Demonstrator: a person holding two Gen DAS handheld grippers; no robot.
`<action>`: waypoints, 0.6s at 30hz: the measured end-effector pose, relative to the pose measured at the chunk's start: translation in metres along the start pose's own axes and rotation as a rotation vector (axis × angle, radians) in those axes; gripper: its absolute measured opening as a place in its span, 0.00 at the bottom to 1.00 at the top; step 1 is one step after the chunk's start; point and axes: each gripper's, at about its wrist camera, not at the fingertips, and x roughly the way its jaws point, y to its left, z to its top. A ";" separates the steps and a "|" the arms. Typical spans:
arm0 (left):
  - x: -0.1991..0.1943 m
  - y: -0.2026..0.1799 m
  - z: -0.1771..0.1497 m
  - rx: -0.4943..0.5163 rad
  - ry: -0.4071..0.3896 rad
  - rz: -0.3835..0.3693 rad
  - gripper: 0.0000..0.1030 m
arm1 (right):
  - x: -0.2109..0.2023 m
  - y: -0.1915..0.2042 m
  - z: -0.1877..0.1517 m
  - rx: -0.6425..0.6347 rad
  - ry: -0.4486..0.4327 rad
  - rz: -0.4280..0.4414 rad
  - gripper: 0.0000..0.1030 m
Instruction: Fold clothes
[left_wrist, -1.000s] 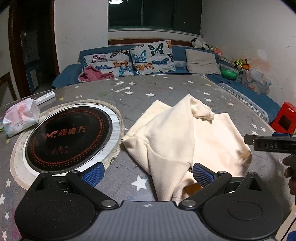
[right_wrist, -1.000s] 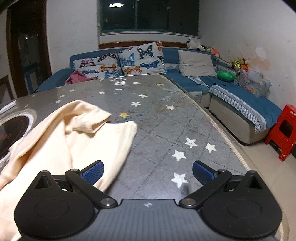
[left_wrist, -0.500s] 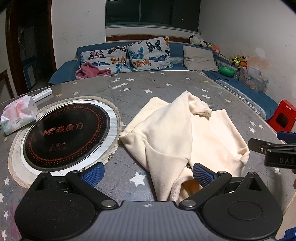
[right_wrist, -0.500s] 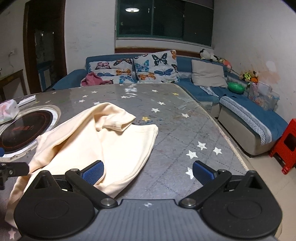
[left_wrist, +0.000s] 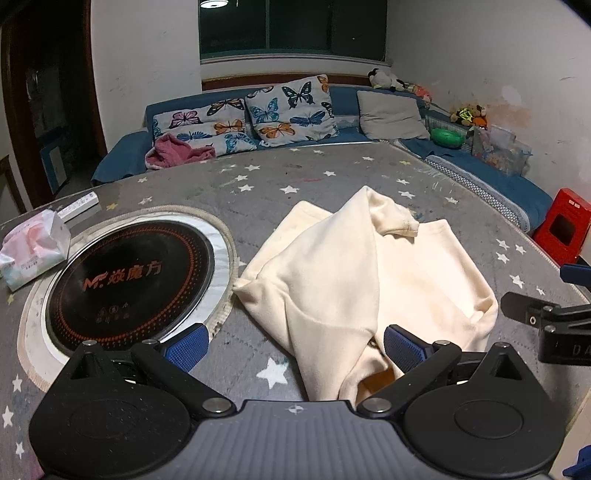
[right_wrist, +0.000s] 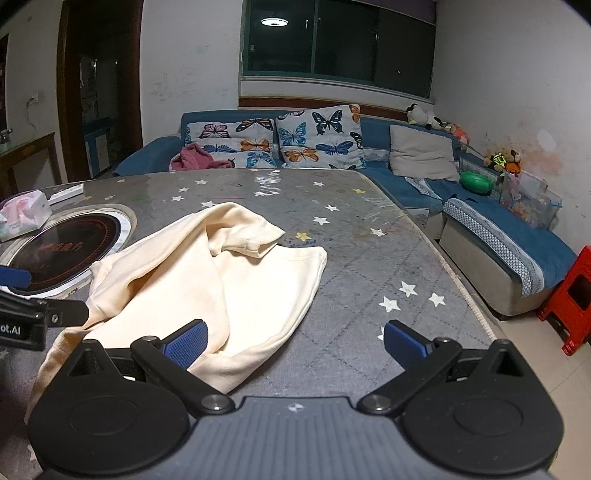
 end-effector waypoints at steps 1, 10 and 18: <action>0.000 -0.001 0.001 0.005 -0.002 -0.003 0.99 | 0.000 0.000 0.001 0.000 0.000 0.000 0.99; 0.008 -0.004 0.011 0.025 0.000 -0.026 0.86 | 0.006 -0.003 0.004 -0.001 0.006 0.006 0.96; 0.014 -0.008 0.026 0.054 -0.004 -0.072 0.77 | 0.013 -0.004 0.007 -0.002 0.014 0.018 0.96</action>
